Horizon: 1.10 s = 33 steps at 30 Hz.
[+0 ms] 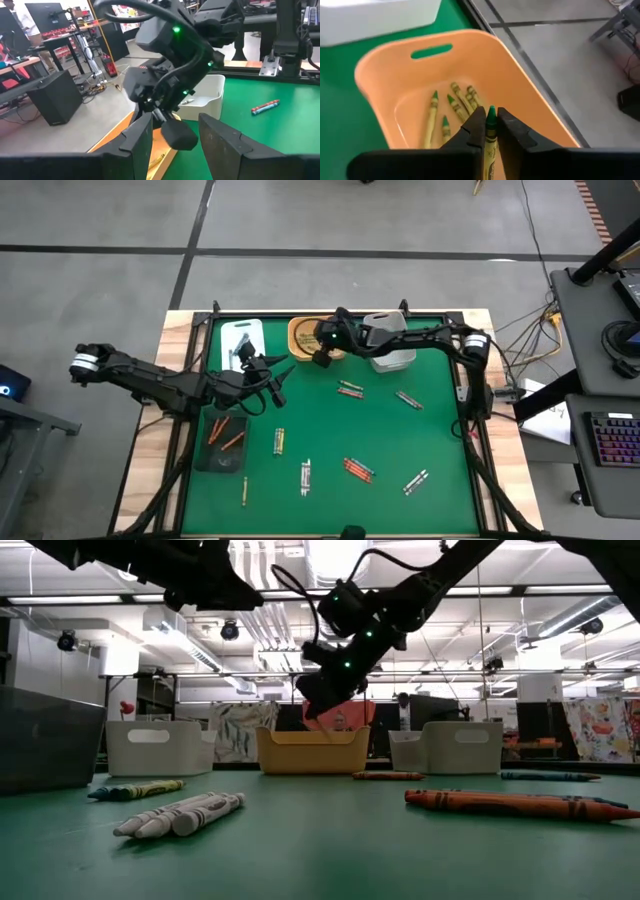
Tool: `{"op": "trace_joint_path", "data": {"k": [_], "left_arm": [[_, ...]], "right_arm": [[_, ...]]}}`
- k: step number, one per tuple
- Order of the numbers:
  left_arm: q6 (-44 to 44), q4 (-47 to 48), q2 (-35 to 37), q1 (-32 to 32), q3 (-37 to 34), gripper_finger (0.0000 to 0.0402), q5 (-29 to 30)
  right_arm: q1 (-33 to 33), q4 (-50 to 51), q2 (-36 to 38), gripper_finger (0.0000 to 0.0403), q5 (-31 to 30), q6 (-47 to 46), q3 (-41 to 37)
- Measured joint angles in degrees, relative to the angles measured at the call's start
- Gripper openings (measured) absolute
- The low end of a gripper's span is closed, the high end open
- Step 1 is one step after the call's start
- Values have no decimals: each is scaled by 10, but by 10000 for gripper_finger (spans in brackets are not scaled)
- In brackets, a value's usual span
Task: Sort crayons
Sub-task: Put the green crayon into the yellow bin, then put the orange crayon into the black bin
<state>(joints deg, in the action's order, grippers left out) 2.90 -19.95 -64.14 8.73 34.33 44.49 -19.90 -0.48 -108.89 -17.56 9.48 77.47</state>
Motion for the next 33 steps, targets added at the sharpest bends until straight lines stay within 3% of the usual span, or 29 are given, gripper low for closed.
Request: {"op": "trace_joint_path", "data": {"k": [8,13,18,27,33], "left_arm": [[-5,0,-3,0,0,142,0],[-29,-1,-15,0,0,142,0],[-67,-1,-31,1,0,142,0],[-105,-2,-70,3,21,142,-14],[-109,0,-96,8,48,142,-17]], "right_arm": [[0,17,1,122,0,-7,14],[3,46,27,150,0,-21,16],[25,139,83,153,14,-57,16],[71,379,197,134,147,-206,16],[120,543,247,125,151,-281,14]]}}
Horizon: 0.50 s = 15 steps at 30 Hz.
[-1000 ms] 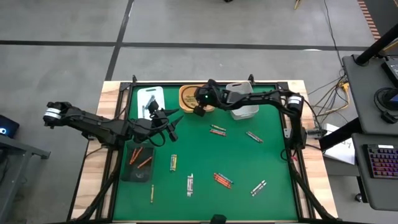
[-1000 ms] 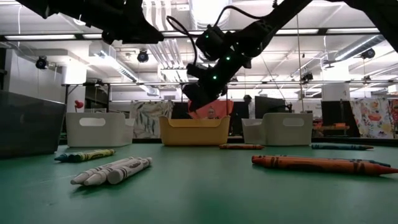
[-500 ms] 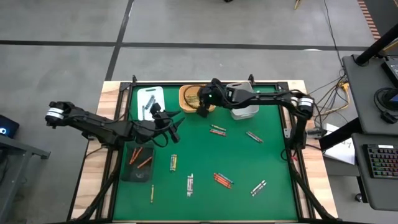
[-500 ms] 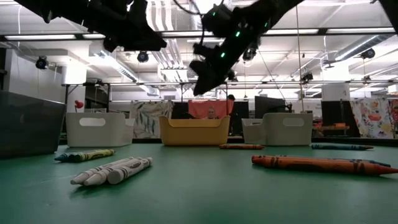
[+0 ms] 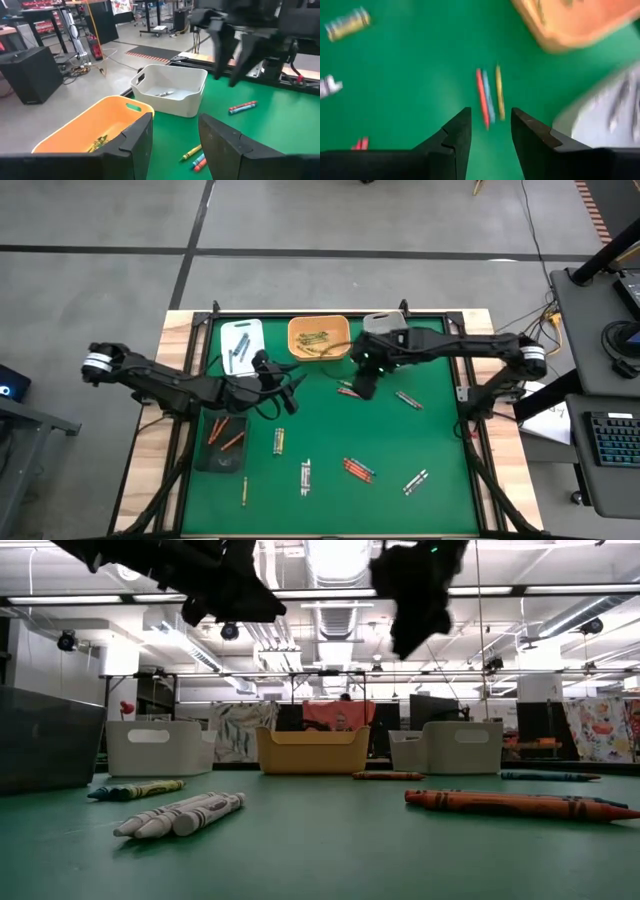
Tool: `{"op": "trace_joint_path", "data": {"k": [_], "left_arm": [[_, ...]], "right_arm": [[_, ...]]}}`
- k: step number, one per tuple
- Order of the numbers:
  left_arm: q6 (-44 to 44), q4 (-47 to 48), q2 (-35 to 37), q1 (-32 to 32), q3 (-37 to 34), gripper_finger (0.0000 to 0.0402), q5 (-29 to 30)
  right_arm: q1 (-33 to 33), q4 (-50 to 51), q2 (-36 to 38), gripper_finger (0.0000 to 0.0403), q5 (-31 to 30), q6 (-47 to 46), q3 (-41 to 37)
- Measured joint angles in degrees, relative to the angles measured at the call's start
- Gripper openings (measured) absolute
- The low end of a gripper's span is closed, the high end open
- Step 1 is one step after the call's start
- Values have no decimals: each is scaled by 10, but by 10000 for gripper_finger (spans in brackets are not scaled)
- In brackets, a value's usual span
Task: Sort crayons
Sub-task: Put the orange crayon into the black bin
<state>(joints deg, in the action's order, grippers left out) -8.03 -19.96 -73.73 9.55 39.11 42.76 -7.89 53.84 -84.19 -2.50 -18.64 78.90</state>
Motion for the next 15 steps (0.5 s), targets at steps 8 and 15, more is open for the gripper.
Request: {"op": "trace_joint_path", "data": {"k": [8,15], "left_arm": [[15,4,-25,2,25,142,0],[17,10,-28,3,25,142,1]], "right_arm": [[67,91,45,117,-4,-95,-46],[95,112,85,118,4,-188,-133]]}}
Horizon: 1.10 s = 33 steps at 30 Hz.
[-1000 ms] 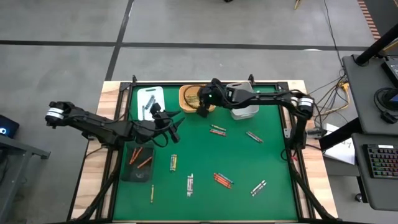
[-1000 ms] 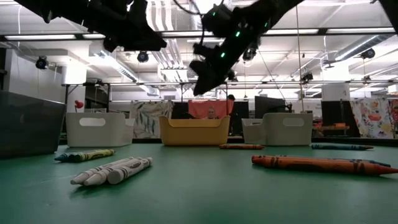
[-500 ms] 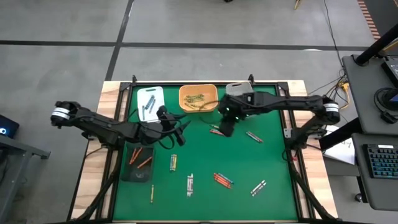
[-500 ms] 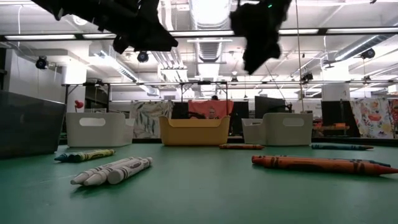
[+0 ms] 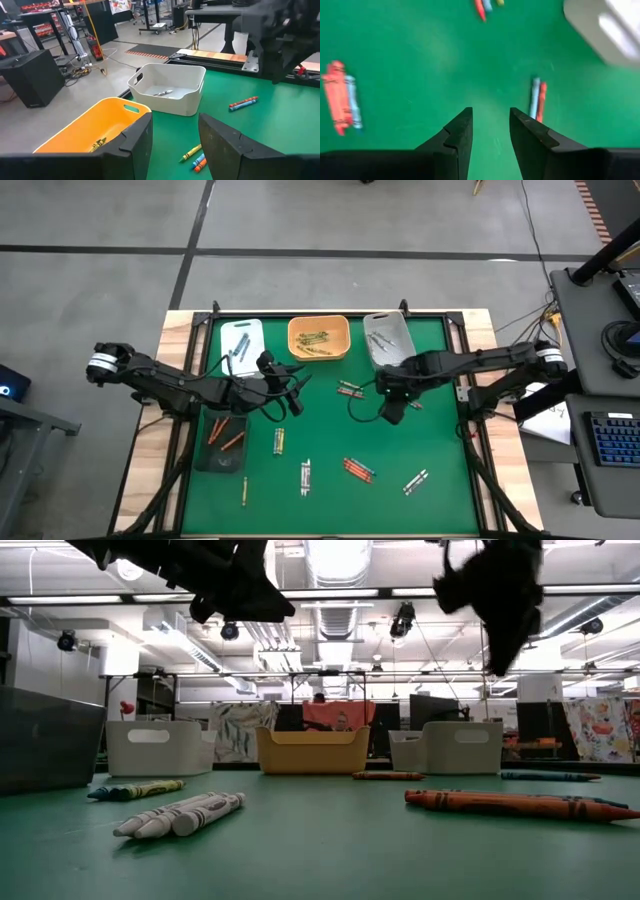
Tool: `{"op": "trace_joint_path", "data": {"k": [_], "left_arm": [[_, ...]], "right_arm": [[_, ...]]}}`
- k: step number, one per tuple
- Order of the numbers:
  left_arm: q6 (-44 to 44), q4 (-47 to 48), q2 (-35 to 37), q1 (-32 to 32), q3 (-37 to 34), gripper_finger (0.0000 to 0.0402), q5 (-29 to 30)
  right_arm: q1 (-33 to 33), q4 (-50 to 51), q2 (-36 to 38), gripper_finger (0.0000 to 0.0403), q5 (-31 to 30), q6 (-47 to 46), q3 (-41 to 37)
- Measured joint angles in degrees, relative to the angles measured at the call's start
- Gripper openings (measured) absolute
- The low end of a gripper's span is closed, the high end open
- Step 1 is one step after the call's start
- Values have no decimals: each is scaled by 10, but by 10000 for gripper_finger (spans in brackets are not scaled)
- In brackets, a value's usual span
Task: Sort crayons
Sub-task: Put the orange crayon into the black bin
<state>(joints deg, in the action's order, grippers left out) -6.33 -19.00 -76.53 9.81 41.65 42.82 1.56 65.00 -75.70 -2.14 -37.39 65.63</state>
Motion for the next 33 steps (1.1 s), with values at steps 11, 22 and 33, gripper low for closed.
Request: {"op": "trace_joint_path", "data": {"k": [11,22,33], "left_arm": [[1,0,0,-1,0,142,1],[13,2,0,-1,0,142,1],[13,5,0,-1,-1,142,1]], "right_arm": [[-27,-24,19,112,6,-66,-160],[-86,-97,-14,107,-32,-17,-209],[-95,-116,-14,105,-40,15,-211]]}}
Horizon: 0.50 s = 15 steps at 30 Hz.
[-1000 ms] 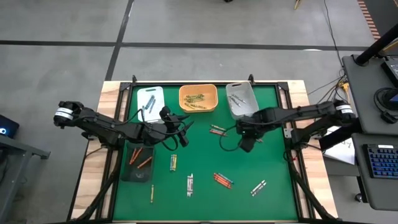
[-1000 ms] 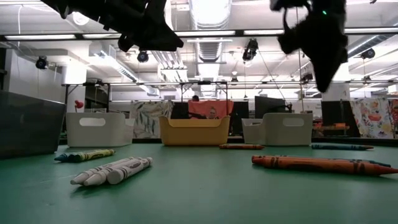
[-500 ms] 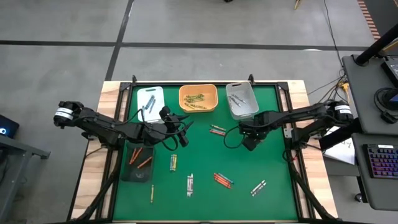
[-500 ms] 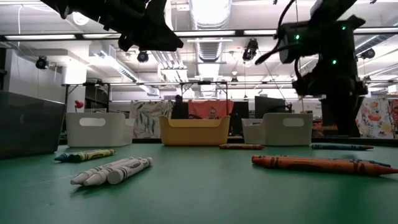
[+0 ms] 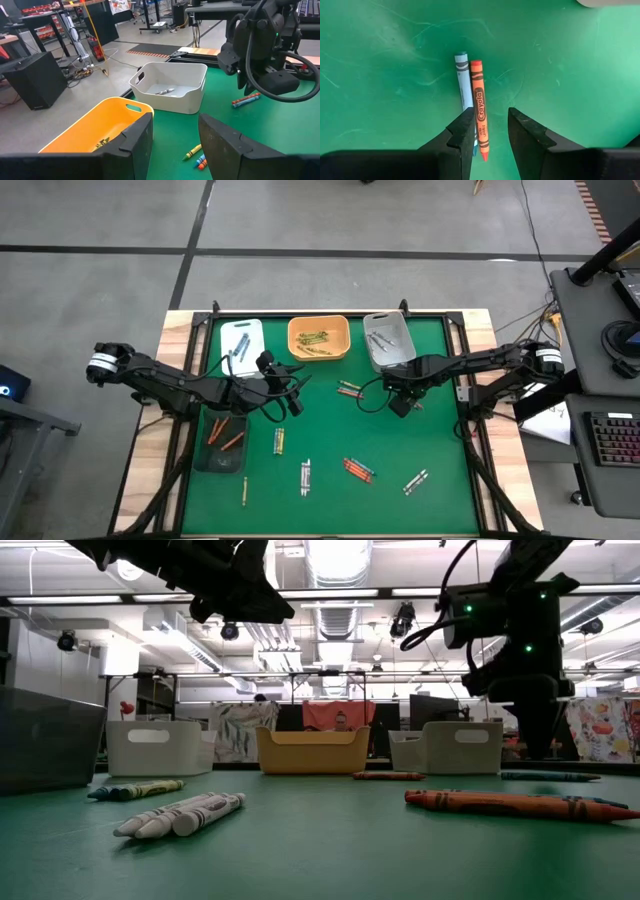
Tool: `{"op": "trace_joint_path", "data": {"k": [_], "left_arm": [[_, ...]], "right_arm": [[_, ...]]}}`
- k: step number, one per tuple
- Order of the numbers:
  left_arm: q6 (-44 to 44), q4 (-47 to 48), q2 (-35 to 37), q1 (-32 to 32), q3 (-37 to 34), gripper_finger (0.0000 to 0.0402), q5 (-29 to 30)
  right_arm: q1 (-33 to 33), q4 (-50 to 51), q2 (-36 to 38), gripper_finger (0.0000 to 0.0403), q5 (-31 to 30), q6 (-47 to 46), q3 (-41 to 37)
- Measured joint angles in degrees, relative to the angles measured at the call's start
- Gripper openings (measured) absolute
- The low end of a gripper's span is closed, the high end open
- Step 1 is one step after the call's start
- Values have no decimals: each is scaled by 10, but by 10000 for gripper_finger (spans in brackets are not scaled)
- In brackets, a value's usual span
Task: Sort crayons
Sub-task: Put the orange crayon into the black bin
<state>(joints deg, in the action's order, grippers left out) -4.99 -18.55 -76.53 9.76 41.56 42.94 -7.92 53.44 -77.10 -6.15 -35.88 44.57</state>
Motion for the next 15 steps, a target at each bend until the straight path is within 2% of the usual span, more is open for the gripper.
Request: {"op": "trace_joint_path", "data": {"k": [15], "left_arm": [[0,0,0,0,0,142,0]], "right_arm": [[0,-68,0,100,0,0,-57]]}}
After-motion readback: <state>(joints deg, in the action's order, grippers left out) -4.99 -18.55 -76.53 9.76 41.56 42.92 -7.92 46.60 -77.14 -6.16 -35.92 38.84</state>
